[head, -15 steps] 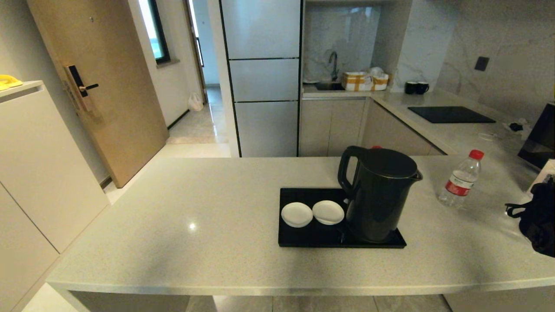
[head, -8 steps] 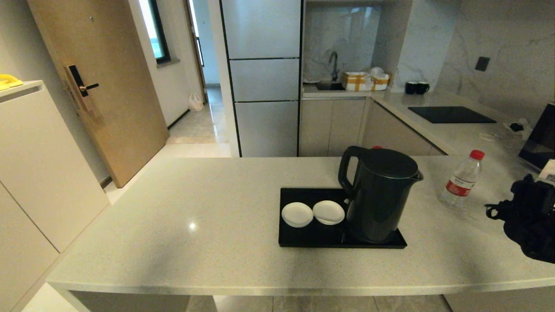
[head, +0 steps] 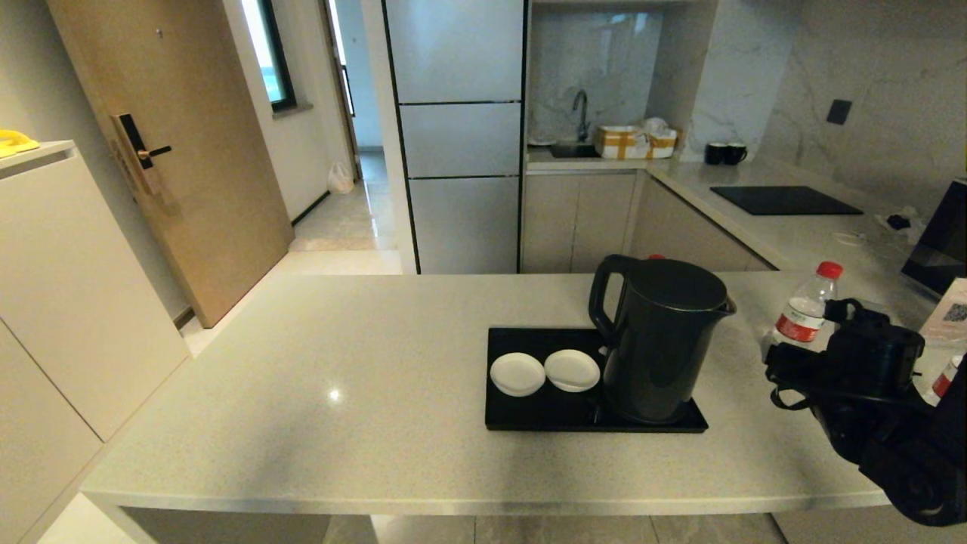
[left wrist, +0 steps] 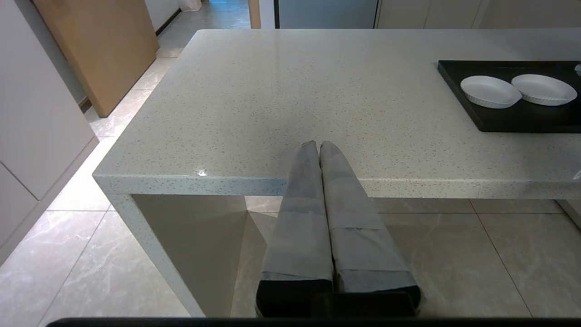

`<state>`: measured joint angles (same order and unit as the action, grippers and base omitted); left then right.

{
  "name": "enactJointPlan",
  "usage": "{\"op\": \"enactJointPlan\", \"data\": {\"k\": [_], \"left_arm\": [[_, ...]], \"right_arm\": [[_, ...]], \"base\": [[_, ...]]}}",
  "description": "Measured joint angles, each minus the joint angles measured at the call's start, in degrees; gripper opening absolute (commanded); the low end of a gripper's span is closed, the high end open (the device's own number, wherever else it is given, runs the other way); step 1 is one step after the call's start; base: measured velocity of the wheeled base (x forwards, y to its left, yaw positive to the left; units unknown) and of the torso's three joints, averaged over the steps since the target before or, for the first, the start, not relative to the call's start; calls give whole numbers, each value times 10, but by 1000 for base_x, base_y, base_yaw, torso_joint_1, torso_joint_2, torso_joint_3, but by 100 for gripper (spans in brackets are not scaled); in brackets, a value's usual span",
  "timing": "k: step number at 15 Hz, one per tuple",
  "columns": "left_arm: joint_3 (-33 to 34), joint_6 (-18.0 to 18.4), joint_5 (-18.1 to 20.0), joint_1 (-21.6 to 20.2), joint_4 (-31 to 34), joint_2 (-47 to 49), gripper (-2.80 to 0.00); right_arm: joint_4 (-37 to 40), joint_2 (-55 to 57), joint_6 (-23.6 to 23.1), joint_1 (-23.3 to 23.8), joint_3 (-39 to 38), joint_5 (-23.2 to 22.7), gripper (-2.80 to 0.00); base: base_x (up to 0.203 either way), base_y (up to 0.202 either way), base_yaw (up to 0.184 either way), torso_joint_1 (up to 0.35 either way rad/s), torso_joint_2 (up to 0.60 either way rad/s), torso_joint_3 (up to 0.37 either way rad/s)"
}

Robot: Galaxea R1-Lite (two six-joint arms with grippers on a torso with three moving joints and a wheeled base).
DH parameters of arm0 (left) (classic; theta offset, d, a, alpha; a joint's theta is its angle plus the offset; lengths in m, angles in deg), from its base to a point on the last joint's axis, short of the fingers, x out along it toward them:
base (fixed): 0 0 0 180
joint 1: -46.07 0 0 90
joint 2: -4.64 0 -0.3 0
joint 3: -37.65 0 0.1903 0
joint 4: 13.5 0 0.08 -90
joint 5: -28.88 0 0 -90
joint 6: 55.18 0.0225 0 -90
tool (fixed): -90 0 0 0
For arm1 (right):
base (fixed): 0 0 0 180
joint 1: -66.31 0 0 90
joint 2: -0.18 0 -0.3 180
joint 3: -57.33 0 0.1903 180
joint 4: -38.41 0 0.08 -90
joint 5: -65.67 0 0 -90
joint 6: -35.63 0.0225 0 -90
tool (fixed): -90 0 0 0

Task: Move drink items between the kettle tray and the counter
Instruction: Return the bottled water to its original position

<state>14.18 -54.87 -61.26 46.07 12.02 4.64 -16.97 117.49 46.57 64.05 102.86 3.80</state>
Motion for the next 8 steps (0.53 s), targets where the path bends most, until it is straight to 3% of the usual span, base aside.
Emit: {"op": "enactJointPlan", "data": {"k": [2, 8], "left_arm": [[0, 0, 0, -1, 0, 0, -280], [0, 0, 0, 0, 0, 0, -280]], "right_arm": [[-3, -13, 13, -13, -14, -26, -280], [-4, -57, 26, -18, -15, -27, -280]], "base": [[0, 0, 0, 0, 0, 0], [0, 0, 0, 0, 0, 0]]}}
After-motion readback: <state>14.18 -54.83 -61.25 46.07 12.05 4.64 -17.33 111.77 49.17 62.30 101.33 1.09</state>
